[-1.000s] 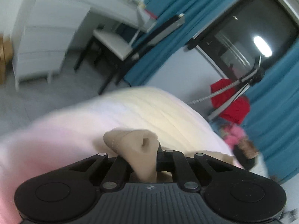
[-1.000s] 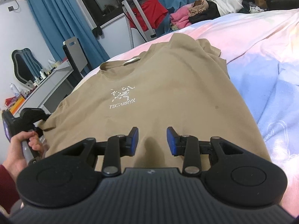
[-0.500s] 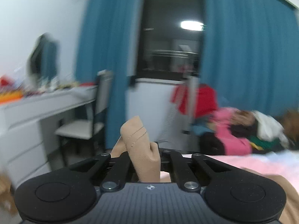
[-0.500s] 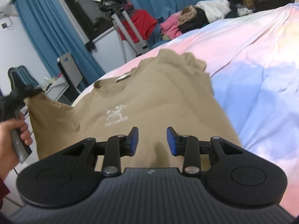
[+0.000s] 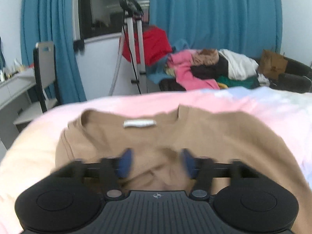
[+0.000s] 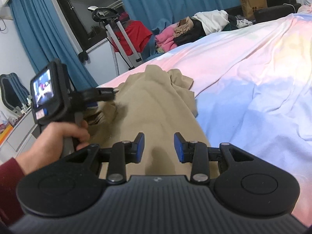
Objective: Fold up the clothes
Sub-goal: 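Release the shoulder with the left gripper and smooth the T-shirt flat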
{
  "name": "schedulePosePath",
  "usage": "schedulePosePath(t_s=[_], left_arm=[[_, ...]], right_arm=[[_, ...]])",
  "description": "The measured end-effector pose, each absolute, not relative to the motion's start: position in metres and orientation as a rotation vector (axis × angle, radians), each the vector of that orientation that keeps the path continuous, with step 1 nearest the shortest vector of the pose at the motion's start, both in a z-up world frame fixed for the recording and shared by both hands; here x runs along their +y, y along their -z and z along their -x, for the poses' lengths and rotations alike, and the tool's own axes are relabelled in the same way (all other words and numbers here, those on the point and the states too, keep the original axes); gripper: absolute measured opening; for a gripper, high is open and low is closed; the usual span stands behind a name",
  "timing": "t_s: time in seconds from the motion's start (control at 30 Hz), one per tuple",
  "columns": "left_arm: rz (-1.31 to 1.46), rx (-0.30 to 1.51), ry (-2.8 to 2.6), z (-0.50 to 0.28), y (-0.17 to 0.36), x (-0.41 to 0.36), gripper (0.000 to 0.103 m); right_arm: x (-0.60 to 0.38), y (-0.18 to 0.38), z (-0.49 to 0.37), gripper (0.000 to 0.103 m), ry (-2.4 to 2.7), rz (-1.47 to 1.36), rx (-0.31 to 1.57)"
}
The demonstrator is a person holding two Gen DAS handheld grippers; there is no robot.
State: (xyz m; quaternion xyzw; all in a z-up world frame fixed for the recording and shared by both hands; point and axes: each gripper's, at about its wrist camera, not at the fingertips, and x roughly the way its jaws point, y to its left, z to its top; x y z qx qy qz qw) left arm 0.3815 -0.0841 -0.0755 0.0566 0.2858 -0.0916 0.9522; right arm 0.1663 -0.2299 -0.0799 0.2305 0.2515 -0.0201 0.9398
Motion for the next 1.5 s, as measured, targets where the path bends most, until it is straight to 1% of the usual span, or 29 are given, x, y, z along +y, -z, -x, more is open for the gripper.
schedulePosePath(t_s=[0.03,0.1,0.2,0.27,0.37,0.47,0.6,0.7,0.83,0.9,0.97,1.03,1.07,1.13,1.2,1.33,1.4,1.47,1.5], left_arm=[[-0.106,0.593,0.197,-0.372,0.074,-0.074,0.084],[-0.087,0.618,0.218,-0.354,0.07,-0.054,0.085],[-0.045,0.648,0.25,-0.317,0.06,-0.017,0.091],[0.032,0.675,0.247,-0.269,0.047,0.026,0.101],[0.18,0.768,0.236,-0.203,0.043,0.08,0.101],[0.286,0.859,0.146,-0.149,0.051,0.134,0.101],[0.449,1.051,-0.012,-0.111,0.073,0.189,0.097],[0.564,1.147,0.01,-0.091,0.085,0.206,0.094],[0.471,1.207,0.054,-0.075,0.082,0.193,0.082],[0.408,1.221,0.062,-0.072,0.078,0.184,0.067],[0.312,1.23,0.075,-0.068,0.073,0.171,0.029],[0.187,1.196,0.102,-0.06,0.061,0.155,0.016],[0.113,1.167,0.12,-0.054,0.054,0.145,0.012],[-0.033,1.097,0.166,-0.042,0.039,0.123,0.008],[-0.155,1.018,0.243,-0.026,0.025,0.099,0.007],[-0.256,0.984,0.43,-0.006,0.018,0.055,0.008],[-0.282,1.001,0.485,-0.002,0.022,0.042,0.013],[-0.308,1.009,0.524,0.001,0.026,0.033,0.021],[-0.318,0.999,0.527,0.006,0.028,0.034,0.024]], right_arm=[[-0.23,0.08,-0.167,0.037,0.036,-0.468,0.512],[-0.231,0.08,-0.168,0.037,0.023,-0.479,0.505],[-0.23,0.077,-0.164,0.037,0.003,-0.487,0.488],[-0.229,0.074,-0.16,0.037,-0.013,-0.499,0.479],[-0.222,0.071,-0.152,0.037,-0.052,-0.503,0.477],[-0.212,0.066,-0.146,0.037,-0.084,-0.482,0.487],[-0.204,0.057,-0.134,0.037,-0.103,-0.465,0.495],[-0.2,0.05,-0.124,0.037,-0.112,-0.455,0.5],[-0.196,0.046,-0.111,0.037,-0.124,-0.435,0.499],[-0.193,0.049,-0.11,0.037,-0.125,-0.417,0.507],[-0.19,0.053,-0.111,0.037,-0.12,-0.396,0.523],[-0.188,0.056,-0.113,0.037,-0.121,-0.389,0.537],[-0.188,0.058,-0.114,0.037,-0.122,-0.386,0.544],[-0.187,0.061,-0.115,0.037,-0.127,-0.386,0.553],[-0.187,0.062,-0.116,0.037,-0.138,-0.395,0.552],[-0.186,0.064,-0.117,0.037,-0.164,-0.421,0.56],[-0.186,0.065,-0.119,0.037,-0.181,-0.442,0.571],[-0.186,0.067,-0.12,0.037,-0.198,-0.462,0.583],[-0.186,0.068,-0.12,0.037,-0.207,-0.472,0.588]])
